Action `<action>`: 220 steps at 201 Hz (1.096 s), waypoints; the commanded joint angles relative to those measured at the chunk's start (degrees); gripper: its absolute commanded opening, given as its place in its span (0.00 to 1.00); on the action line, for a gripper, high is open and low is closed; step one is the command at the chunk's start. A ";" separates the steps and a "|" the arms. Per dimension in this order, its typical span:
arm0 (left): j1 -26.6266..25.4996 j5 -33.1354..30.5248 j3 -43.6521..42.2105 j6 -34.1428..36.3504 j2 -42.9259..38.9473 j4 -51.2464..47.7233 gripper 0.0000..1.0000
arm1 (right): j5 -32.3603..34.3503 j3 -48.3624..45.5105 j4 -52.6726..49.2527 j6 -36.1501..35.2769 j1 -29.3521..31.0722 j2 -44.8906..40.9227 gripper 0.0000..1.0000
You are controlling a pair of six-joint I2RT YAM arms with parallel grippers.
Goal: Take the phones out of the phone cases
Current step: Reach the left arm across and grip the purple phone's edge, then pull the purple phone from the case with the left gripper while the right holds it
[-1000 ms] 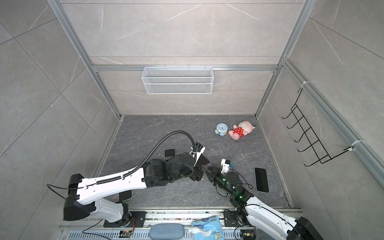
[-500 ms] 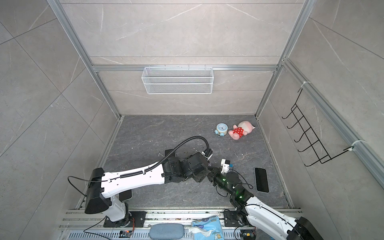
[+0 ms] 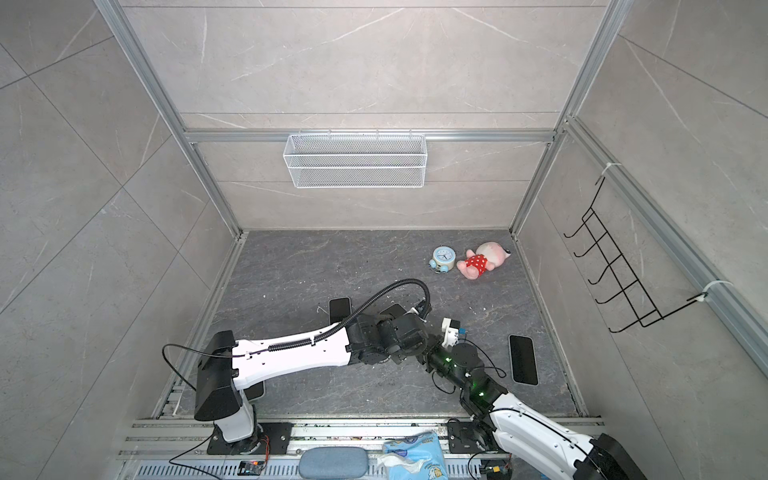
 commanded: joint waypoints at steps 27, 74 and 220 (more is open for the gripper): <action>0.45 -4.57 2.78 1.76 2.41 -1.81 0.58 | -0.77 -0.45 3.57 0.18 -0.23 -0.61 0.00; 0.44 -8.01 2.80 2.02 4.52 -2.77 0.56 | -0.84 -0.50 3.82 0.29 -0.19 -0.49 0.00; 1.55 -1.76 -0.78 5.04 5.31 4.58 0.29 | -1.13 -0.51 3.91 0.33 -0.19 -0.17 0.00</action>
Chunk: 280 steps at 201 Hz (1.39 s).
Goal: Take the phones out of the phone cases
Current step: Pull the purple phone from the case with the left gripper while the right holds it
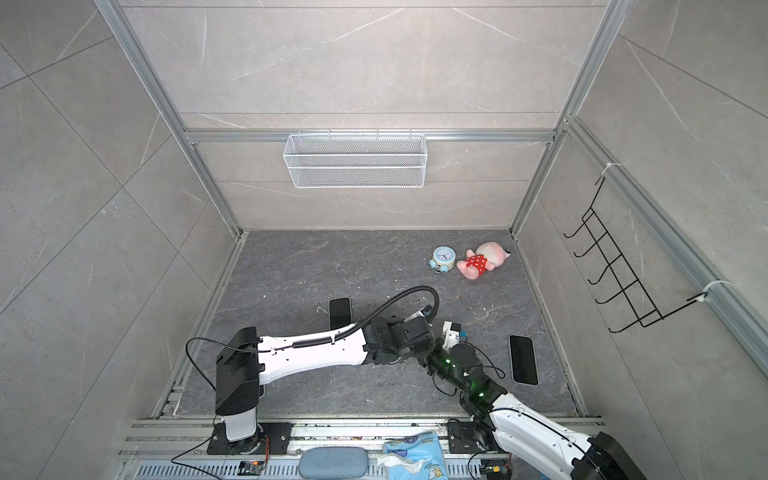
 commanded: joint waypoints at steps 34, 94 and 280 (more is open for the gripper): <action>0.67 3.67 -2.43 1.63 -1.02 3.82 0.17 | -1.43 0.37 5.88 0.22 0.12 -0.92 0.00; 0.61 4.00 -4.73 2.17 -4.23 6.28 0.00 | -1.61 -0.18 5.66 0.27 0.07 -1.38 0.00; -3.36 -11.00 -24.48 25.56 -26.12 26.22 0.00 | 2.31 -5.89 -0.17 5.55 0.19 -3.20 0.00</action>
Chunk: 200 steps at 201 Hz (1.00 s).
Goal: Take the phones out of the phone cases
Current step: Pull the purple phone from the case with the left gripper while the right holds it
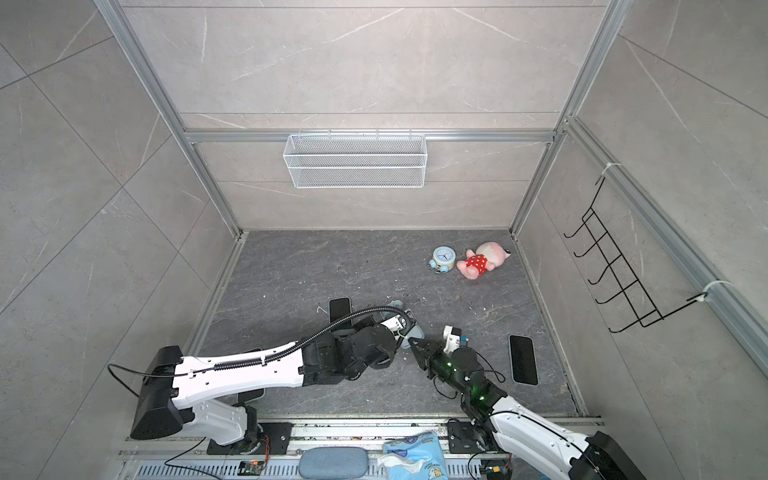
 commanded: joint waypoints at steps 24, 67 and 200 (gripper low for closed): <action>-0.23 -4.64 -6.17 7.92 -3.74 9.66 0.00 | 3.90 -2.92 -7.36 2.19 0.14 -5.41 0.00; -0.22 -4.08 -12.22 12.67 -4.21 15.58 0.00 | 9.55 -1.09 -23.86 4.03 0.14 -14.38 0.00; -0.61 -0.49 -18.43 36.91 14.33 47.44 0.00 | 16.90 6.37 -35.24 3.22 -0.71 -10.13 0.00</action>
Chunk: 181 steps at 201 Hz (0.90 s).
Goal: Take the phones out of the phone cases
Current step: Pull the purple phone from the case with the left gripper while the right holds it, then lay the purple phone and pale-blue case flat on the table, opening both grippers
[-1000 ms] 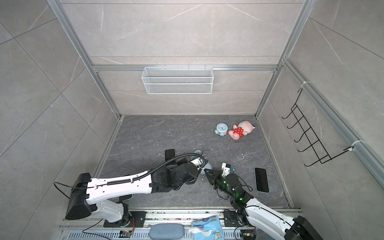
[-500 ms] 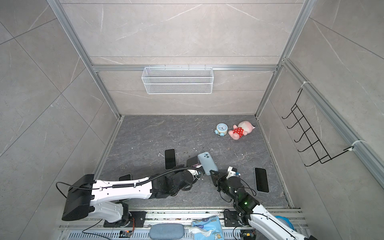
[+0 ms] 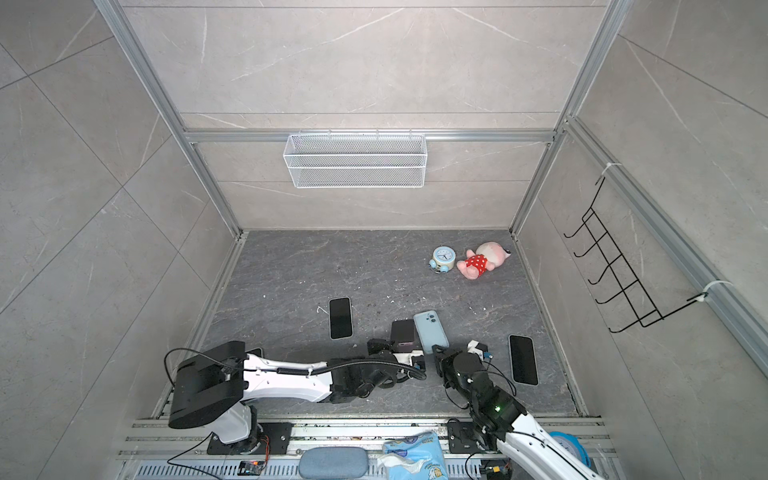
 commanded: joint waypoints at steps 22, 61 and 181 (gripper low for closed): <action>-0.04 -1.55 0.62 6.23 3.26 11.07 0.00 | -0.62 3.46 11.65 -0.03 -1.28 16.05 0.00; 0.60 -0.94 0.00 7.68 5.94 11.05 0.00 | -1.36 2.65 23.48 2.25 -2.32 28.03 0.00; 1.52 -5.42 1.05 8.63 12.38 8.63 0.21 | -2.46 3.51 21.69 1.33 -3.83 28.32 0.17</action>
